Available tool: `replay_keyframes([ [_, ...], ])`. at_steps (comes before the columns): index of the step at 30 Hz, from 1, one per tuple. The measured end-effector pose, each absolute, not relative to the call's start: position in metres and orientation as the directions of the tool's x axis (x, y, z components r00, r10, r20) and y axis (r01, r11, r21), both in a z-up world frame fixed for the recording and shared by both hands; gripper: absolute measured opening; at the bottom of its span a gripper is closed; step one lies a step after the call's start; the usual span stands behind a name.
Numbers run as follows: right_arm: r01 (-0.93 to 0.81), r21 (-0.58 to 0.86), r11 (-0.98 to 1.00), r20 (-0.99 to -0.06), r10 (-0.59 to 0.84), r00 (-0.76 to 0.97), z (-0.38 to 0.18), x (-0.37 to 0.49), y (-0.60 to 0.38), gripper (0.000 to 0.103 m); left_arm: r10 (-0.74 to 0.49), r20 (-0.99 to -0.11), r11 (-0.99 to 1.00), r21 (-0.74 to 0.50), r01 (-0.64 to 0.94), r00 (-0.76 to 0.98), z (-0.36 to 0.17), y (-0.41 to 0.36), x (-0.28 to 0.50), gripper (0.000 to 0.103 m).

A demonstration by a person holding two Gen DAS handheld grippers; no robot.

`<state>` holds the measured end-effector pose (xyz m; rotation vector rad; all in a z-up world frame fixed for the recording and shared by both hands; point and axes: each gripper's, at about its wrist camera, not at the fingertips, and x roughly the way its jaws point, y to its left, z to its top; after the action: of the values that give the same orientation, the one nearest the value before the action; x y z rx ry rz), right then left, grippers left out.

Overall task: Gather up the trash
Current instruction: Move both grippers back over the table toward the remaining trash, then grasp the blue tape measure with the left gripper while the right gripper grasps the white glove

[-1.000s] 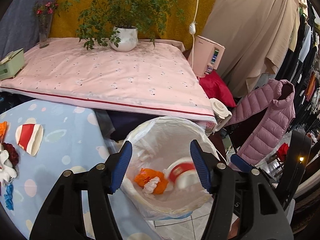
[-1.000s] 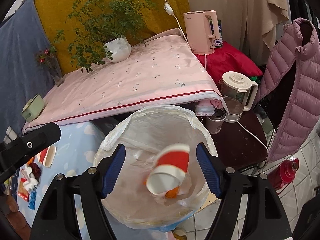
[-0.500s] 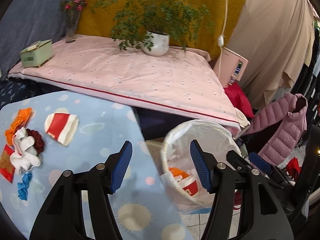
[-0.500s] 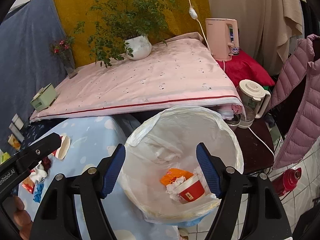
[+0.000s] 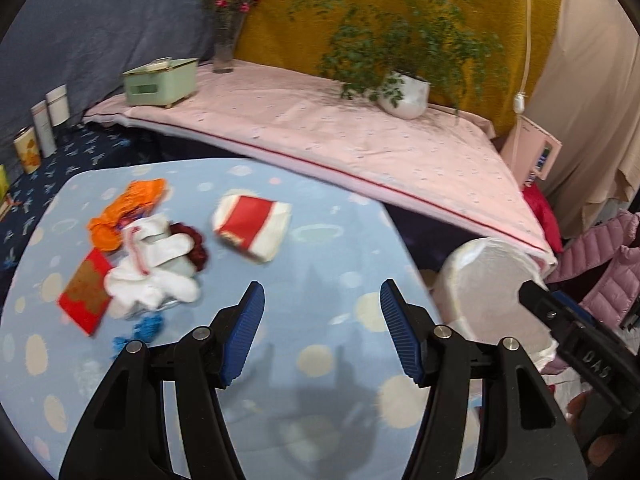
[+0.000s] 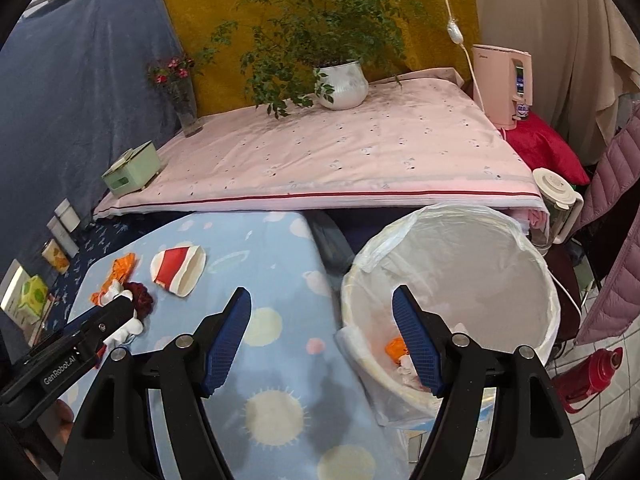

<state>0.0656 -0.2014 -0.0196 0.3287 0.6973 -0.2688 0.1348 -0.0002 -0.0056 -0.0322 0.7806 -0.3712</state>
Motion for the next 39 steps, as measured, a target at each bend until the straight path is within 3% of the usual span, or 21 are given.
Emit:
replay_keyframes([
  [21, 0.182, 0.196, 0.964, -0.733, 0.020, 0.680, -0.060, 0.116, -0.077, 0.071, -0.156, -0.796, 0.988, -0.117, 0.105, 0.585, -0.095, 0.141, 0.164, 0.056],
  [27, 0.149, 0.187, 0.971, -0.752, 0.044, 0.657, -0.072, 0.130, -0.052, 0.071, -0.194, -0.809, 0.981, -0.148, 0.127, 0.555, -0.107, 0.143, 0.171, 0.044],
  [29, 0.138, 0.185, 0.973, -0.758, 0.052, 0.650, -0.075, 0.133, -0.044, 0.071, -0.207, -0.815, 0.978, -0.157, 0.137, 0.542, -0.112, 0.141, 0.174, 0.029],
  [32, 0.123, 0.181, 0.976, -0.764, 0.061, 0.642, -0.079, 0.137, -0.035, 0.070, -0.220, -0.809, 0.975, -0.167, 0.146, 0.545, -0.111, 0.140, 0.173, 0.019],
  [39, 0.076, 0.179, 0.981, -0.766, 0.091, 0.636, -0.079, 0.151, -0.012, 0.067, -0.263, -0.779, 0.965, -0.214, 0.153, 0.569, -0.086, 0.152, 0.162, 0.016],
])
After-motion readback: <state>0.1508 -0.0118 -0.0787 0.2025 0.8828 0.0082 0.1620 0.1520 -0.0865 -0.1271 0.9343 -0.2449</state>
